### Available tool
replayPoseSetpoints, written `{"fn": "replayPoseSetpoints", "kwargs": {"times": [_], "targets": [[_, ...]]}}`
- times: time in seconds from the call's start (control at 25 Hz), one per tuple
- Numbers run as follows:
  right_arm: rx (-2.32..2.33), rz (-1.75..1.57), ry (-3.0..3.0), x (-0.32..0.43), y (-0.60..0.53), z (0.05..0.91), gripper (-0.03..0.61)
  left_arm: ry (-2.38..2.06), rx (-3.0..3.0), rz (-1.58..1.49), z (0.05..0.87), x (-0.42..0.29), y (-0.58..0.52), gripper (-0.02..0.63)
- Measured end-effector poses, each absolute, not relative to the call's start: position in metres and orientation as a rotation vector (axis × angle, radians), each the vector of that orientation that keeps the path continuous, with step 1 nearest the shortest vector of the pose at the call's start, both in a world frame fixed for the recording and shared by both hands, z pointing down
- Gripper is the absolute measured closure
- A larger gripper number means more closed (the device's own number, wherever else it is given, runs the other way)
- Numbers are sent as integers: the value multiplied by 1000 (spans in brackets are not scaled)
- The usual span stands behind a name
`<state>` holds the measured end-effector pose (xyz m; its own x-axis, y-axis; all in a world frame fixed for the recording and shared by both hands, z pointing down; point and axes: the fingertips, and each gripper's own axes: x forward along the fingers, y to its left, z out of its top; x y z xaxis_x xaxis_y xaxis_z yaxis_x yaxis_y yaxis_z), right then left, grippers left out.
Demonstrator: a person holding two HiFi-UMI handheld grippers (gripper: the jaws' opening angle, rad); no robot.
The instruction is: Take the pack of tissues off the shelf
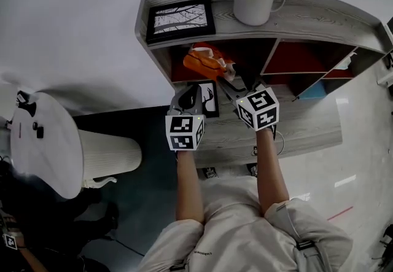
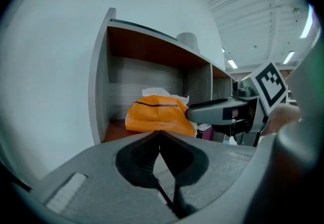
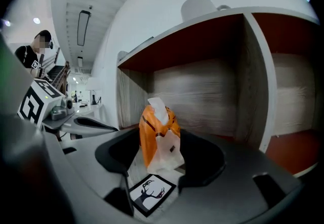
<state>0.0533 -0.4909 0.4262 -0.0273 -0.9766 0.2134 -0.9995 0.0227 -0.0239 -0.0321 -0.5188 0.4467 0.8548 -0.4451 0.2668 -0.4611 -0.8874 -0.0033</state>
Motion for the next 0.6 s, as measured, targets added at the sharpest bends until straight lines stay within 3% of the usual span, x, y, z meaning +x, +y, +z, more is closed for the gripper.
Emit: {"fn": "replayPoseSetpoints", "kwargs": {"times": [0.36, 0.6], "targets": [[2135, 220, -1979, 49, -510, 434, 285, -649, 3012, 396, 437, -37, -529, 604], [2169, 240, -1919, 52, -511, 438, 337, -641, 3011, 387, 436, -42, -532, 604]]}}
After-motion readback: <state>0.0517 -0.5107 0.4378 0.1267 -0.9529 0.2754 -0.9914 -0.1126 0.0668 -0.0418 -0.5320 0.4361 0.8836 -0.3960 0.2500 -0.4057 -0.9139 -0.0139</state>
